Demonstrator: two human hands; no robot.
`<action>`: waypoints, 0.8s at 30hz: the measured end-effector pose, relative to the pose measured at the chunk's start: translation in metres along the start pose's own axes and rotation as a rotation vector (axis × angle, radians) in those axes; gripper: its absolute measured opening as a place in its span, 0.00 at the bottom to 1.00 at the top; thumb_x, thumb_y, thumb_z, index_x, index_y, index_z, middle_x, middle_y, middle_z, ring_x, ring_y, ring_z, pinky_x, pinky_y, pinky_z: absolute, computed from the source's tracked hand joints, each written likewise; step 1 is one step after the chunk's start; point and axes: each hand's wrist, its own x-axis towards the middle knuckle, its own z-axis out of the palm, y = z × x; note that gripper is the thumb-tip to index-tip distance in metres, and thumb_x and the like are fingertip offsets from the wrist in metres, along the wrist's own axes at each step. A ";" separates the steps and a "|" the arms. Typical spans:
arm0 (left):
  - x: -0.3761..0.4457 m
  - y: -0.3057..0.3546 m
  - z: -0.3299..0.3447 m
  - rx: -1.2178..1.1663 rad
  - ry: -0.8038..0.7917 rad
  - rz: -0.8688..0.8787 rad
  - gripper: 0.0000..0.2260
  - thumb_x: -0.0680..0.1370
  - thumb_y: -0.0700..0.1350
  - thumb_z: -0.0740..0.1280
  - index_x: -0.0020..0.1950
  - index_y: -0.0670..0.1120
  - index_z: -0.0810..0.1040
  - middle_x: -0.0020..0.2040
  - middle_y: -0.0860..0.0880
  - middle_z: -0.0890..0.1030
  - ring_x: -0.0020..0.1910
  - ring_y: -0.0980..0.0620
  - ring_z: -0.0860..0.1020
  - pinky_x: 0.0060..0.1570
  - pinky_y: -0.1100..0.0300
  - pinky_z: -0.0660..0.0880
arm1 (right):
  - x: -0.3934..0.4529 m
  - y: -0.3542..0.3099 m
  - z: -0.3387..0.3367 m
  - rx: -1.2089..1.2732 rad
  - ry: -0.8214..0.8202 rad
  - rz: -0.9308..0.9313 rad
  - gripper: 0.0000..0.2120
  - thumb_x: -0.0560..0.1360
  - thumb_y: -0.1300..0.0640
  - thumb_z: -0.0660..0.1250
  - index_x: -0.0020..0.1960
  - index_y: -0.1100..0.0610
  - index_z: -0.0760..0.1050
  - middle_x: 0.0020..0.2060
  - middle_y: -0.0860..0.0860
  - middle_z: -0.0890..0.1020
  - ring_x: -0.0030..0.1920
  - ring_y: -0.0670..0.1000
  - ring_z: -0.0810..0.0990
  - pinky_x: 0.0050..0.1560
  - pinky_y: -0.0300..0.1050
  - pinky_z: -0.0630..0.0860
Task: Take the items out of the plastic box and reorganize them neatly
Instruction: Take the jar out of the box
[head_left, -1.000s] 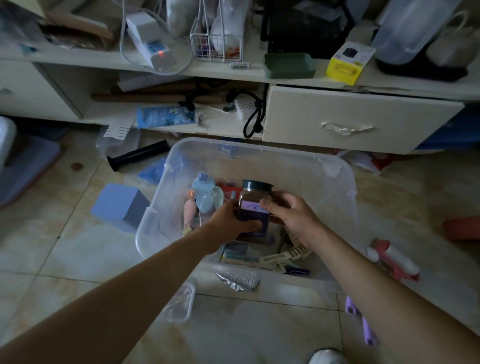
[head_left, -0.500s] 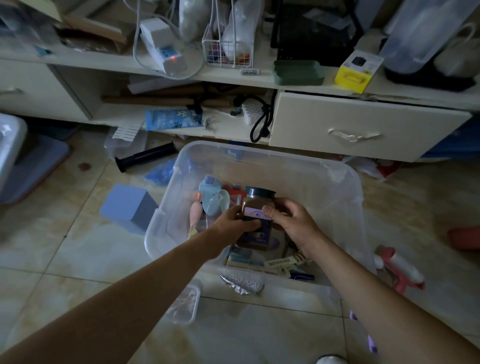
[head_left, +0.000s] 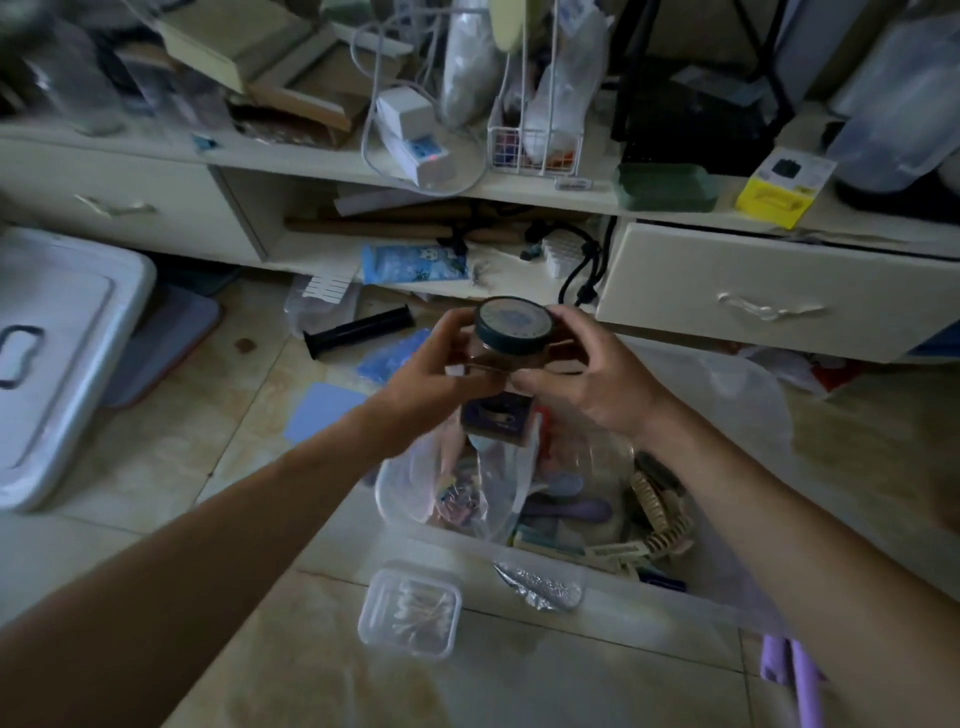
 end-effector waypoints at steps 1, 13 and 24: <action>-0.005 0.008 -0.015 0.028 0.025 0.021 0.30 0.68 0.39 0.72 0.68 0.52 0.68 0.60 0.47 0.78 0.61 0.51 0.77 0.57 0.57 0.77 | 0.008 -0.010 0.013 -0.037 -0.010 -0.044 0.29 0.67 0.48 0.80 0.64 0.48 0.74 0.56 0.45 0.82 0.57 0.44 0.81 0.60 0.48 0.78; -0.065 0.044 -0.152 0.542 0.092 -0.402 0.24 0.66 0.58 0.78 0.58 0.51 0.77 0.50 0.50 0.82 0.46 0.51 0.83 0.41 0.53 0.83 | 0.036 -0.031 0.171 -0.113 -0.105 -0.298 0.30 0.67 0.51 0.80 0.65 0.53 0.73 0.56 0.50 0.79 0.55 0.47 0.79 0.54 0.45 0.79; -0.075 -0.052 -0.137 0.986 -0.004 -0.747 0.29 0.65 0.53 0.76 0.61 0.44 0.72 0.53 0.44 0.77 0.41 0.46 0.81 0.36 0.57 0.80 | 0.031 0.015 0.173 -0.242 -0.158 -0.049 0.17 0.77 0.59 0.68 0.66 0.53 0.74 0.57 0.50 0.77 0.56 0.47 0.78 0.58 0.48 0.80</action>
